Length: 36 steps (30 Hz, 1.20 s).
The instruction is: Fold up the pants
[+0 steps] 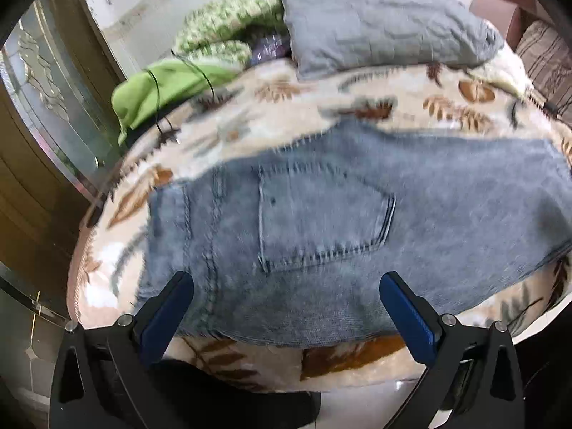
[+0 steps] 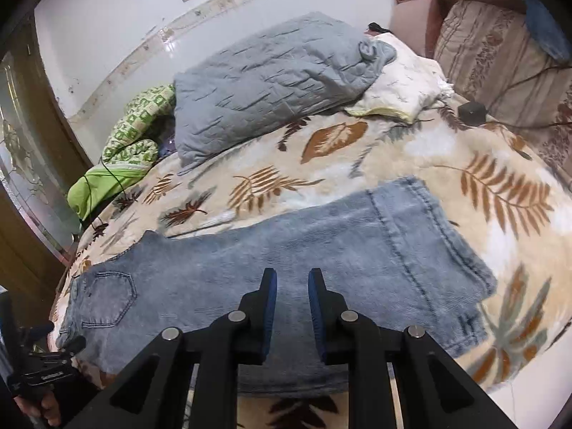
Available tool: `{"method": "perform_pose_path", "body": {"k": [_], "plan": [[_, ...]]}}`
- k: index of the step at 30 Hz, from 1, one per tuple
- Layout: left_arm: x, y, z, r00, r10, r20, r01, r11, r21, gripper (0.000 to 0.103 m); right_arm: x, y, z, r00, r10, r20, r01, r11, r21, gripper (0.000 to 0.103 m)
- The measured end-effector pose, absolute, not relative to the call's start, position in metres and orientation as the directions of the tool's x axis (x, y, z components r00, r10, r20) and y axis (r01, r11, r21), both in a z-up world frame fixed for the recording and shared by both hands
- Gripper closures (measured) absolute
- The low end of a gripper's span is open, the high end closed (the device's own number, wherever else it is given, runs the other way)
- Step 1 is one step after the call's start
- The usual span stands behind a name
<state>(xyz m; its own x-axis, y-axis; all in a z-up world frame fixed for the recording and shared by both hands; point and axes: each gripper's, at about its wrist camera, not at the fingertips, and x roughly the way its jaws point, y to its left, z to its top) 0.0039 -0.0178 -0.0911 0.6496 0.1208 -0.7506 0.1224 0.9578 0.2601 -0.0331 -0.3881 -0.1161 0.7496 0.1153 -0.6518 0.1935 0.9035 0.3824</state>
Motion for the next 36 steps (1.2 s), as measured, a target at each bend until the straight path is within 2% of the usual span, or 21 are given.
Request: {"method": "perform_pose_path", "body": {"k": [7,14,26,36], "plan": [[0.002,-0.011,-0.069,0.692,0.118,-0.712,0.084,0.967,0.242,0.0,-0.014,-0.351,-0.12,0.711,0.158,-0.685,0.121,0.933,0.34,0.082],[0.005,0.001,-0.072,0.685,0.13,-0.717,0.06,0.97,0.234,0.0,-0.003,-0.306,-0.122,0.683,0.214,-0.698,0.014,0.952,0.305,0.082],[0.019,0.028,-0.087,0.647,0.156,-0.746,0.002,0.979,0.206,0.0,0.009,-0.251,-0.129,0.629,0.271,-0.729,-0.122,0.96,0.251,0.082],[0.04,0.044,-0.12,0.553,0.16,-0.818,-0.03,0.985,0.173,0.0,0.019,-0.244,-0.145,0.569,0.219,-0.792,-0.11,0.975,0.191,0.082]]}}
